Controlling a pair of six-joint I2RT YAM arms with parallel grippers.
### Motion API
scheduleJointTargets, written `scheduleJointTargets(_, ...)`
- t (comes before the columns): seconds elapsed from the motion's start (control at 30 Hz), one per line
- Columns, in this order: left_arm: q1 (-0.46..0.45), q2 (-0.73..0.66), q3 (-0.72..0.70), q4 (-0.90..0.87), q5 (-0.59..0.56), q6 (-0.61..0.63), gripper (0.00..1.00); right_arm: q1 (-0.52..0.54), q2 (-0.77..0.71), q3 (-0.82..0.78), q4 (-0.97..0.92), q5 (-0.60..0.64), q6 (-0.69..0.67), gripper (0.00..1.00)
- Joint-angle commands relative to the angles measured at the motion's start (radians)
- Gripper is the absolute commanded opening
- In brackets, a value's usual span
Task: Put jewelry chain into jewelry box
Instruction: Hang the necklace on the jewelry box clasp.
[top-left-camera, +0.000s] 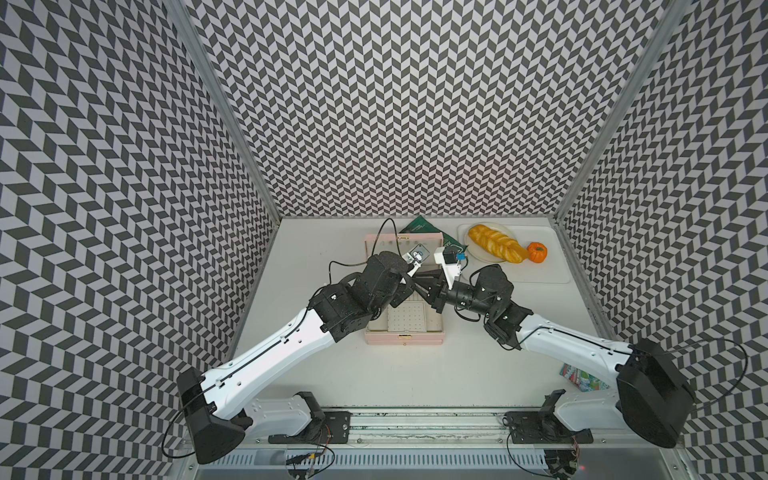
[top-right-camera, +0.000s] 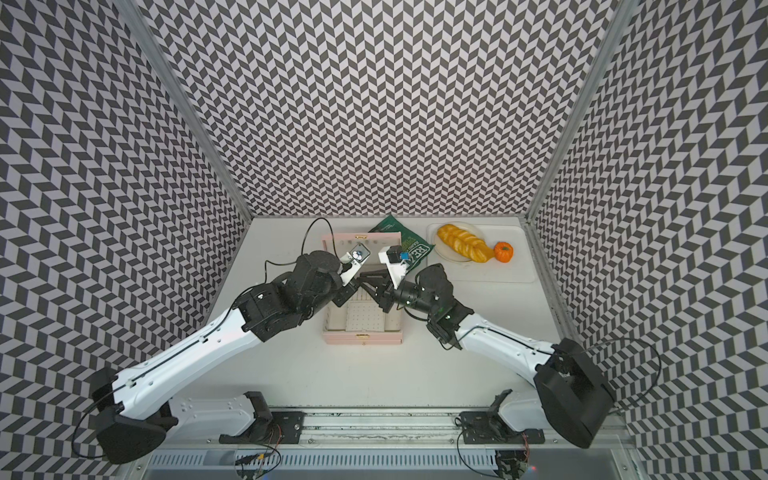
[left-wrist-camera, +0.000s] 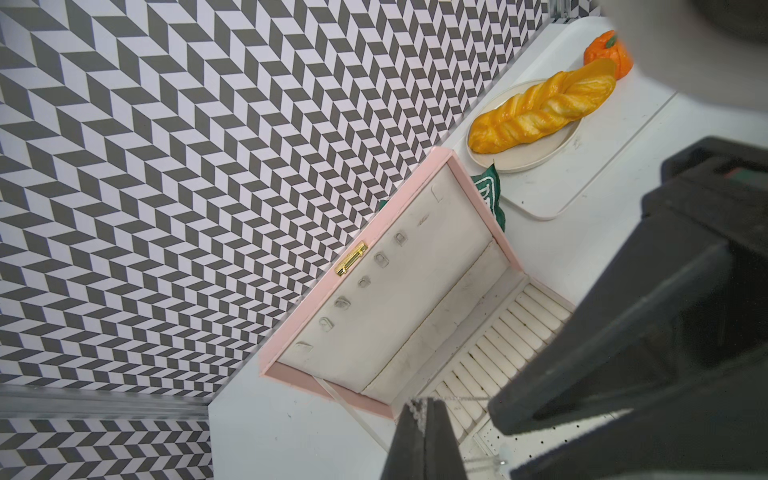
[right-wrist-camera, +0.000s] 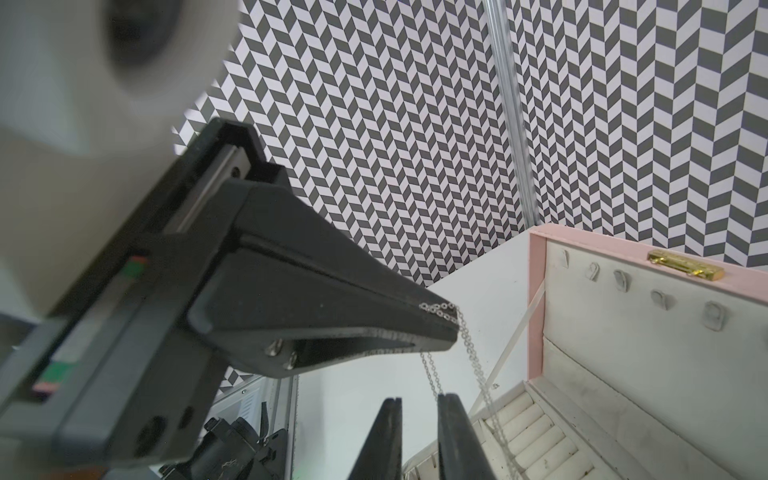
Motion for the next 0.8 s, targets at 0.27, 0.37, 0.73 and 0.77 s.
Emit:
scheduleJointTargets(0.27,-0.009,-0.028,0.028,0.016,0.043,-0.011,0.0,0.014,0.051,0.06,0.05,0.036,-0.022,0.18)
scheduleJointTargets(0.37,-0.01,-0.026,0.03,0.016,0.048,-0.012,0.0,0.016,0.057,0.064,0.056,0.056,-0.022,0.17)
scheduleJointTargets(0.73,-0.014,-0.026,0.035,0.017,0.044,-0.013,0.0,0.016,0.05,0.057,0.041,0.102,-0.033,0.15)
scheduleJointTargets(0.77,-0.014,-0.026,0.033,0.016,0.044,-0.013,0.0,0.015,0.044,0.05,0.045,0.108,-0.034,0.15)
